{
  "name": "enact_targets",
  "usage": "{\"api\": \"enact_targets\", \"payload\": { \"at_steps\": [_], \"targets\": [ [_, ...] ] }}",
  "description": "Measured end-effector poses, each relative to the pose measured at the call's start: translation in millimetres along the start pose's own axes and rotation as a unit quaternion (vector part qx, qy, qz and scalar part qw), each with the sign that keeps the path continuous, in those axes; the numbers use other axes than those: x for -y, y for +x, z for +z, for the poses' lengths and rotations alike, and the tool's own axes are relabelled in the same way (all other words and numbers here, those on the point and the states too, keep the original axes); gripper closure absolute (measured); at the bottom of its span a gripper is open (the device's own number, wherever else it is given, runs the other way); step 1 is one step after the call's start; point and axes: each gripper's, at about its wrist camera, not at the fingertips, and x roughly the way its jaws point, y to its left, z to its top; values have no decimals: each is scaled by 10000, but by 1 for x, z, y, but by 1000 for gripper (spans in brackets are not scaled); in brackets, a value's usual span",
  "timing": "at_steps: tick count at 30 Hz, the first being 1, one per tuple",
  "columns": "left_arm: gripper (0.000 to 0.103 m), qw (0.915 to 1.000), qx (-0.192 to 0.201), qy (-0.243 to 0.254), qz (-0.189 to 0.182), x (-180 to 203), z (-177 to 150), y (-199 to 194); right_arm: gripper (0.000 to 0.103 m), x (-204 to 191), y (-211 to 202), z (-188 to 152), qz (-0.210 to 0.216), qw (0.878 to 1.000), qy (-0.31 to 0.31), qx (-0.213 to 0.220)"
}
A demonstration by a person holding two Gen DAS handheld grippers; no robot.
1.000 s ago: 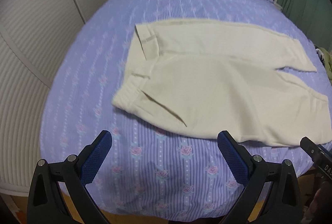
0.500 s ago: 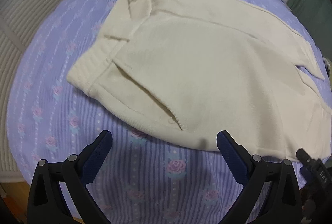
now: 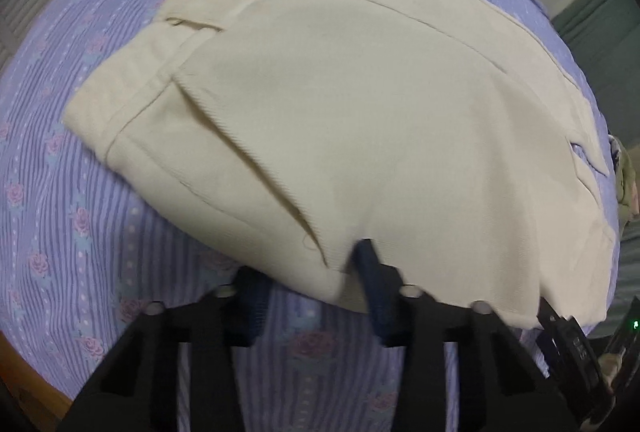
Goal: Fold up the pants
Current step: 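Lower both grippers to the waistband edge of the cream pants, then grasp the pants waistband with the left gripper while the right gripper grasps beside it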
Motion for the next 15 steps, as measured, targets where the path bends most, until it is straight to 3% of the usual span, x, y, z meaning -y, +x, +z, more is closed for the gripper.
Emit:
{"api": "enact_targets", "payload": {
  "at_steps": [1, 3, 6, 15],
  "targets": [
    [77, 9999, 26, 84, 76, 3, 1, -2, 35, 0, 1, 4, -44, 10000, 14, -51],
    [83, 9998, 63, 172, 127, 9, 4, -8, 66, -1, -5, 10, -142, 9999, -35, -51],
    [86, 9996, 129, 214, 161, 14, 10, -24, 86, -10, -33, 27, -163, 9989, -403, 150],
    [90, 9975, 587, 348, 203, 42, 29, -95, 89, -44, -112, 101, 170, 9927, -809, 877]
  ]
}}
